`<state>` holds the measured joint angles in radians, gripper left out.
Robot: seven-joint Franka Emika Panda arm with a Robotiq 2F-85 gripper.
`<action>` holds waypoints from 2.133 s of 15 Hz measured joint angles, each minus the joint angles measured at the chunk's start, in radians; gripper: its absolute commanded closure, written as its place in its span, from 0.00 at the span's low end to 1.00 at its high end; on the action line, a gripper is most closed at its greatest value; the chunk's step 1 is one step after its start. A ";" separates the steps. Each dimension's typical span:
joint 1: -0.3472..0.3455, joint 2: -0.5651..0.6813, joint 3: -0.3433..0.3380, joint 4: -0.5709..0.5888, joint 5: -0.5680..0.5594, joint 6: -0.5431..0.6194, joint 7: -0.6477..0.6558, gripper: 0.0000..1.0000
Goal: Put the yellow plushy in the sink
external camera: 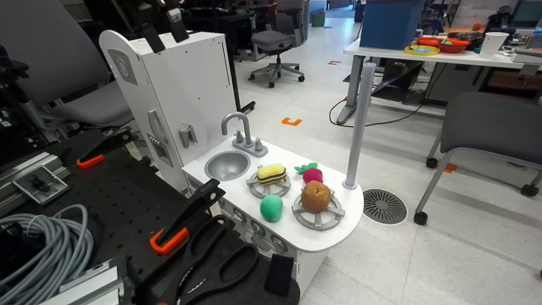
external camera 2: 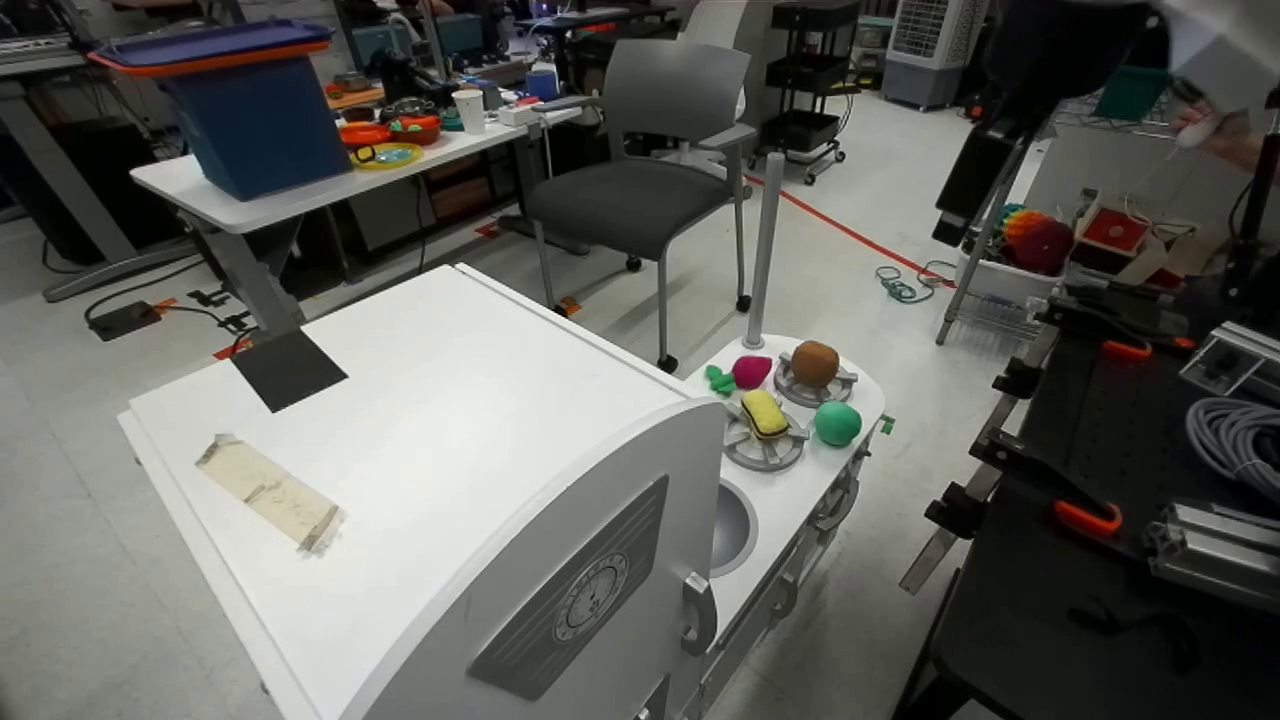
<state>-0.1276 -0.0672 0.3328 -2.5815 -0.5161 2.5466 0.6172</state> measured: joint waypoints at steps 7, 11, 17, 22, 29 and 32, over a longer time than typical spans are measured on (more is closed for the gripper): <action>0.125 0.385 -0.280 0.197 -0.226 0.095 0.327 0.00; 0.228 0.606 -0.385 0.336 -0.288 0.180 0.611 0.00; 0.358 0.925 -0.454 0.619 -0.174 0.188 0.812 0.00; 0.431 1.132 -0.532 0.852 0.002 0.175 0.818 0.00; 0.477 1.359 -0.599 1.075 0.125 0.106 0.815 0.00; 0.492 1.431 -0.606 1.149 0.137 0.082 0.815 0.35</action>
<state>0.3648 1.3642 -0.2728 -1.4329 -0.3796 2.6284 1.4321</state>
